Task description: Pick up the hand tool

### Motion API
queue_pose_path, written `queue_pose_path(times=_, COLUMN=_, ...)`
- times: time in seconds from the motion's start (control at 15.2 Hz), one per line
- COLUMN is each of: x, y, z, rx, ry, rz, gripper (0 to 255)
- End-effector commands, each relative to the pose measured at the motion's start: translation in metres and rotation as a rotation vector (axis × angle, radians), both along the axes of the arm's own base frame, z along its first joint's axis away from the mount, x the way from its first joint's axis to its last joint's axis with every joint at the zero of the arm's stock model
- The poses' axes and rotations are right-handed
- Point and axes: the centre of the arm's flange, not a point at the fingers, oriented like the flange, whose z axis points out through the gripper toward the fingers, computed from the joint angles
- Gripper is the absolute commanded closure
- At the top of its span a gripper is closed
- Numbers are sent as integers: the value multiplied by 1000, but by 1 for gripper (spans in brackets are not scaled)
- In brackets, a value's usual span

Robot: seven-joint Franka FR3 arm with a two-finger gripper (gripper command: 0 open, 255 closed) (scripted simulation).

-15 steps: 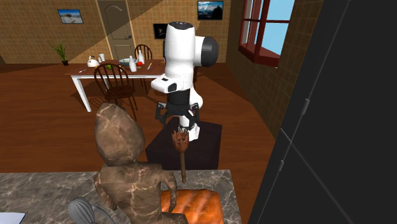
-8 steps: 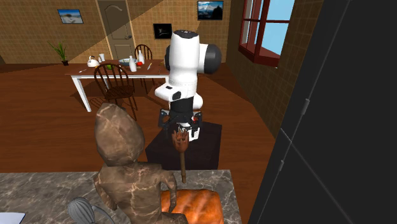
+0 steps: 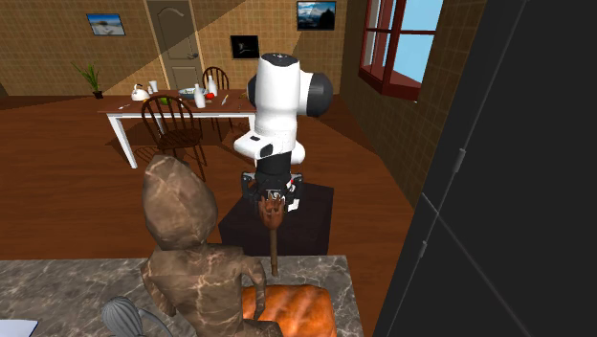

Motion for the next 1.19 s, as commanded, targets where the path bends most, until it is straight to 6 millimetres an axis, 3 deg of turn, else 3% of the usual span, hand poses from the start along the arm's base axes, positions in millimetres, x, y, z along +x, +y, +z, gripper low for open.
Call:
queue_pose_path(times=0.0, x=1, y=-1, z=-1, rx=-1, ry=1, rz=-1, gripper=255)
queue_pose_path(times=0.26, x=0, y=-1, z=0, rx=-1, ry=1, rz=-1, gripper=255)
queue_pose_path(times=1.12, x=0, y=-1, z=68, rx=-1, ry=1, rz=-1, gripper=255)
